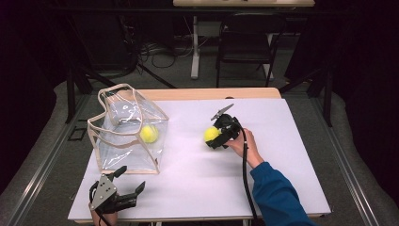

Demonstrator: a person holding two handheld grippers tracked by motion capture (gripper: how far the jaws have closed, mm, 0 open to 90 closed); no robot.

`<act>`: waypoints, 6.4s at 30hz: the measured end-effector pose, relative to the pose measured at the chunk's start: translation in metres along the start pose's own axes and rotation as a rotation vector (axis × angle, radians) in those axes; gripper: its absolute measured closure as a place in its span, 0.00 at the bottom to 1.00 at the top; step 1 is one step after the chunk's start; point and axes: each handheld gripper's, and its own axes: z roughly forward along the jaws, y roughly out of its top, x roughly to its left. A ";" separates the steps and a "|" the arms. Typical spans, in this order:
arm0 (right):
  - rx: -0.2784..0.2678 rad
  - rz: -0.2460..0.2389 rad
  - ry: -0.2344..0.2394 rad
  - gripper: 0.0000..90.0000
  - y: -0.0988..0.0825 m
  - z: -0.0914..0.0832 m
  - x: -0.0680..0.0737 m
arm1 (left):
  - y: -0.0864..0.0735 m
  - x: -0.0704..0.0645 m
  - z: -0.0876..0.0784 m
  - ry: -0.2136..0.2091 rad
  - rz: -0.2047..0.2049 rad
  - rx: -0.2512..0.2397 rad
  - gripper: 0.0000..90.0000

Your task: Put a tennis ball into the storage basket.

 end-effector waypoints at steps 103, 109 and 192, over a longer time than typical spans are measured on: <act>0.033 0.012 -0.046 0.29 0.009 -0.008 0.007 | 0.001 0.000 0.001 0.000 0.003 -0.002 0.18; 0.027 0.005 -0.047 0.29 0.010 -0.010 0.010 | 0.001 0.000 0.001 -0.002 0.002 -0.003 0.18; 0.040 -0.105 -0.044 0.29 0.051 -0.036 0.036 | 0.001 0.000 0.002 -0.007 0.004 -0.005 0.18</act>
